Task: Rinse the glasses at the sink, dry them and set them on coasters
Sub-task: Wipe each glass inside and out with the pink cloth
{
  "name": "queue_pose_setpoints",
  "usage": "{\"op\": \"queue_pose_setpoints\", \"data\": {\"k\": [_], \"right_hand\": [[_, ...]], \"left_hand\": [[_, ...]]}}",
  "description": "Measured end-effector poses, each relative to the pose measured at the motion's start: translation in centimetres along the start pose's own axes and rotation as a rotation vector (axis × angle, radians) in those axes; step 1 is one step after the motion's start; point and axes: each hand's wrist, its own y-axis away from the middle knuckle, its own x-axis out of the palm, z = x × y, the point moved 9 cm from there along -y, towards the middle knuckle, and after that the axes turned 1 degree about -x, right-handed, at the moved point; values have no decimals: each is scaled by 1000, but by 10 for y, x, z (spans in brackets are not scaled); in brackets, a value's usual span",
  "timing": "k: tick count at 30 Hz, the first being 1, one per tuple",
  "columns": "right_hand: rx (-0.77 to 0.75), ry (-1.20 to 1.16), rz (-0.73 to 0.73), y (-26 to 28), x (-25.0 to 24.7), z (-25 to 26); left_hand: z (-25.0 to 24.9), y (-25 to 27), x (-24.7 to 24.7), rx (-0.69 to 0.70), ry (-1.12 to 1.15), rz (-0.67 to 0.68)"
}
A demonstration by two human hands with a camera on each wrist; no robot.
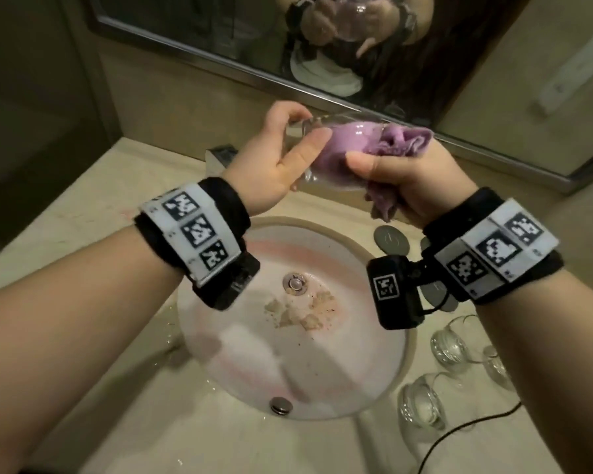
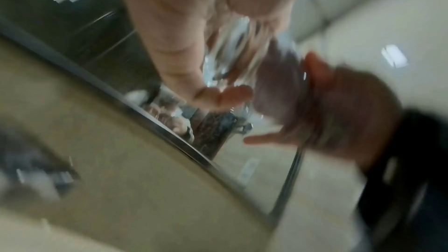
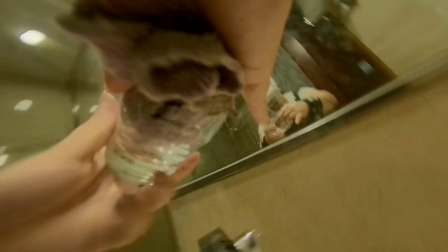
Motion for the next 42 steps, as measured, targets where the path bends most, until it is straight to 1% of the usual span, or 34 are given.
{"op": "queue_pose_setpoints", "data": {"k": [2,3,4,5,6,7,9,10,11,13,14,16,18,19,22,23,24,25,26,27,28,29,30,31,32,33,34,35,36,37,39,40,41,42], "right_hand": [[-92,177,29,5,3,11],[-123,261,74,7,7,13],[-159,355,115,9,12,16],[-187,432,150,12,17,21],[-193,445,154,11,17,21],[-177,420,163,11,19,21],[-86,153,119,11,19,18],[-19,-40,88,10,15,13],[35,-177,60,8,11,7],[119,-246,58,5,6,-4],[131,-230,60,3,2,-7],[122,-195,55,3,-2,-5],[73,-144,33,5,-5,-1],[26,-93,18,6,-7,2],[-148,209,87,12,3,16],[-177,303,130,15,10,17],[-175,359,143,15,12,14],[-157,360,138,14,13,12],[-122,285,116,12,12,10],[-81,157,93,11,11,8],[-41,3,78,12,12,7],[-3,-133,63,13,12,5],[35,-237,44,14,12,4],[80,-296,28,14,11,0],[120,-302,20,13,11,-5],[145,-279,17,12,11,-10],[152,-251,15,12,10,-13],[142,-240,5,11,9,-15],[117,-226,-12,11,7,-13],[80,-186,-35,13,5,-11],[-44,-16,-36,16,4,1],[-104,89,-6,17,8,7],[-144,192,33,19,13,10],[-159,274,67,20,18,9]], "left_hand": [[23,6,17,-365,393,171],[28,12,28,-507,561,276],[28,16,33,-567,661,344],[28,14,33,-581,702,344],[26,10,30,-555,691,291],[24,5,23,-494,603,195],[8,-1,4,-278,269,4],[-3,-3,-1,-134,105,-45],[-16,-3,-3,14,1,-59],[-30,0,0,224,-84,11],[-33,2,1,276,-99,58],[-27,1,4,271,-88,156],[-20,2,8,171,-44,218],[-11,1,9,59,37,224],[20,7,25,-426,505,324],[27,7,27,-517,556,319],[30,5,25,-544,531,273],[31,2,19,-502,461,187],[26,-2,10,-393,342,82],[13,-4,-2,-215,162,-18],[-5,-4,-8,8,-12,-82],[-22,1,-9,234,-111,-95],[-32,7,-7,418,-161,-57],[-35,11,-4,560,-228,-7],[-34,13,-2,657,-298,24],[-32,14,-1,702,-357,46],[-30,13,0,701,-380,67],[-29,12,-1,650,-361,89],[-22,11,-1,541,-297,122],[-8,8,1,362,-178,176],[28,12,15,-153,268,294],[39,17,24,-353,449,345],[45,21,31,-460,535,387],[47,22,36,-485,567,407]]}}
